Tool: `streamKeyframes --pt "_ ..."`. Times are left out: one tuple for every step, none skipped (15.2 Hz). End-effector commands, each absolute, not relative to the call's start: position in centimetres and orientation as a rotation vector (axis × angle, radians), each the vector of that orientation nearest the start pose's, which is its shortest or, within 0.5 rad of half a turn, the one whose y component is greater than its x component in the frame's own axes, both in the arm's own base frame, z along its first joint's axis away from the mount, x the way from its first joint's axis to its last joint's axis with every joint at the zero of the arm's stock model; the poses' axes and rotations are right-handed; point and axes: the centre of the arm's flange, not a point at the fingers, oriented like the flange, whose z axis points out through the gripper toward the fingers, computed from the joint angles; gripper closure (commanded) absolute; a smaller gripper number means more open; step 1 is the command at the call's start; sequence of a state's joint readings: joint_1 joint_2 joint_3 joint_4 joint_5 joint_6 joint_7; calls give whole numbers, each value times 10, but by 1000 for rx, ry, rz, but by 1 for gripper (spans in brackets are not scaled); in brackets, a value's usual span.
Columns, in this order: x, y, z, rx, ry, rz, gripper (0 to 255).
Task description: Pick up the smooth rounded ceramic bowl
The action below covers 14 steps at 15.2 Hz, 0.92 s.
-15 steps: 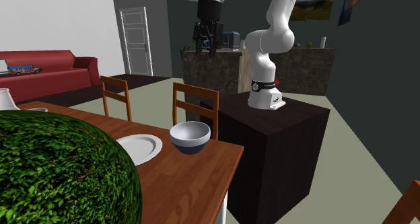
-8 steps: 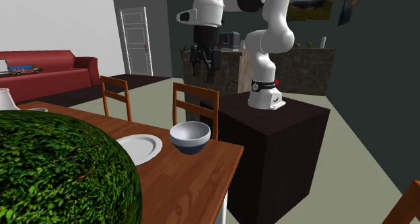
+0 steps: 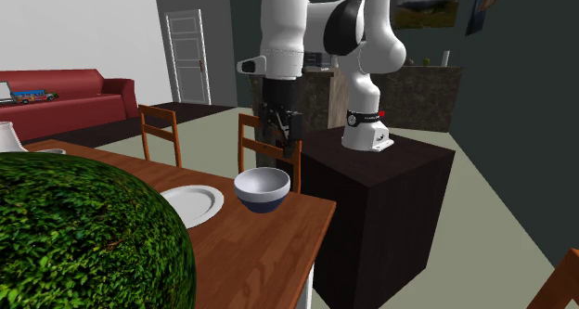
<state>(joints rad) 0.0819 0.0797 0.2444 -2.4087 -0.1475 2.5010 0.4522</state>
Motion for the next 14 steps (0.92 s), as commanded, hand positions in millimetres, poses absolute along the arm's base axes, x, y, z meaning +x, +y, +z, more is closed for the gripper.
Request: streamKeyframes --pt "480 173 258 -3196 12 -58 0" --pt "484 178 247 -3194 10 -53 0" --pt "489 184 236 -3193 9 -49 0" --pt "491 186 231 -3193 8 -47 0" --pt "491 186 226 -3193 8 -47 0" --pt "491 186 221 -3193 8 -47 0" --pt "491 186 216 -3193 8 -47 0" --pt "491 186 210 -3193 8 -47 0" --pt "491 186 205 -3193 8 -47 0" --pt "491 186 200 -3193 8 -47 0" --pt "491 186 191 -3193 8 -47 0" --pt "491 186 191 -3193 8 -47 0" --pt "491 186 191 -3193 8 -47 0" --pt "491 186 191 -3193 8 -47 255"
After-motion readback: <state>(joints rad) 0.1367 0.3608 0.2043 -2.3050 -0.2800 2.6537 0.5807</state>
